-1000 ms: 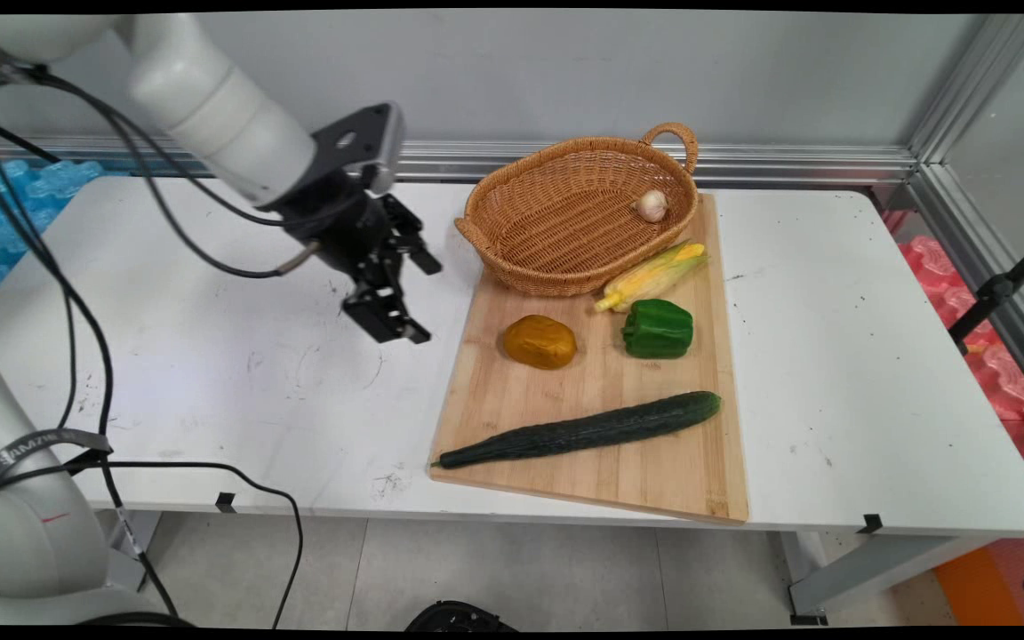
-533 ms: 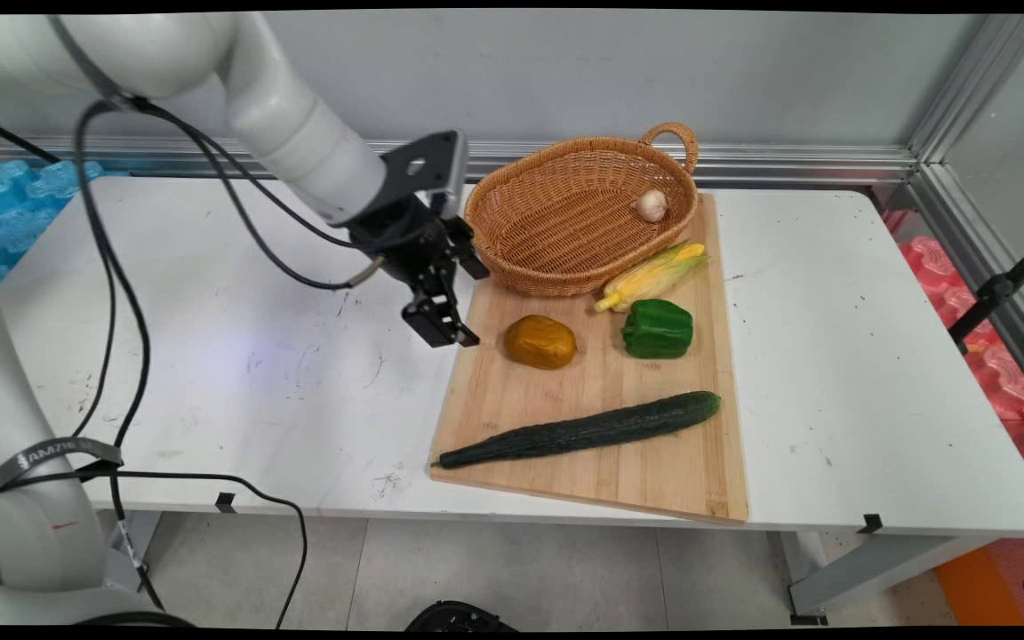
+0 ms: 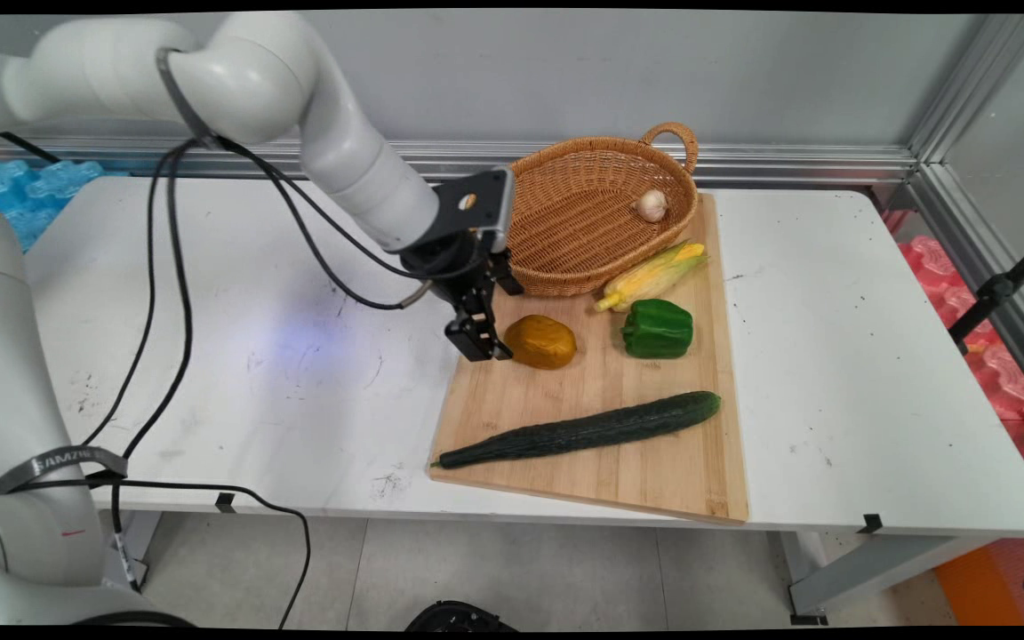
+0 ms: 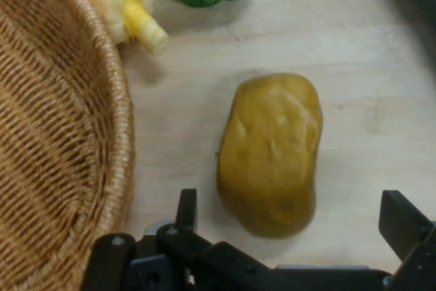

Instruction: Pick up the potato from the cutting board, then place the picked object in the vegetable basket

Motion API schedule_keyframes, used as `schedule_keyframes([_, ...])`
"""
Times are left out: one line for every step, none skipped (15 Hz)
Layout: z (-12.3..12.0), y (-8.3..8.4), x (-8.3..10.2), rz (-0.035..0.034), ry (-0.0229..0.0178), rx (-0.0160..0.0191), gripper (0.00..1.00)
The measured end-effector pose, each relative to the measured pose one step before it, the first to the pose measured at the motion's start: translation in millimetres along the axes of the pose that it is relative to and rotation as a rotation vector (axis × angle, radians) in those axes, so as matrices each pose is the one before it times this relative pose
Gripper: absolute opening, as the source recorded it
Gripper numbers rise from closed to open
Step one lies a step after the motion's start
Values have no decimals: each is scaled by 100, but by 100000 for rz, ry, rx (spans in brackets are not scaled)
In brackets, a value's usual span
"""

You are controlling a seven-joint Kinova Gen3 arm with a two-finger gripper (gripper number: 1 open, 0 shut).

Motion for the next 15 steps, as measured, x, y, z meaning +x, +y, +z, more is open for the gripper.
schedule_keyframes([663, -97, 95, 322, 74, -200, 100])
schedule_keyframes([619, -87, 83, 249, 70, -186, 100])
schedule_keyframes([516, -71, 71, 200, 51, -138, 100])
schedule_keyframes([549, -82, 62, 35, 84, -116, 100])
schedule_keyframes([484, -83, 64, 8, 91, -180, 100])
schedule_keyframes([380, -75, 67, 13, 116, -183, 100])
schedule_keyframes([357, -77, 46, 12, 112, -245, 100])
schedule_keyframes([282, -82, 37, -39, 118, -262, 0])
schedule_keyframes([185, -79, 25, -101, 126, -174, 0])
schedule_keyframes([101, -121, 31, -330, 143, -51, 0])
schedule_keyframes([15, -119, 26, -392, 93, -88, 0])
schedule_keyframes([-86, -88, 43, -242, 23, -122, 0])
schedule_keyframes([-317, -100, 80, -315, 89, -160, 0])
schedule_keyframes([-422, -91, 79, -307, 20, -192, 0])
schedule_keyframes([-521, -89, 112, -287, 105, -91, 0])
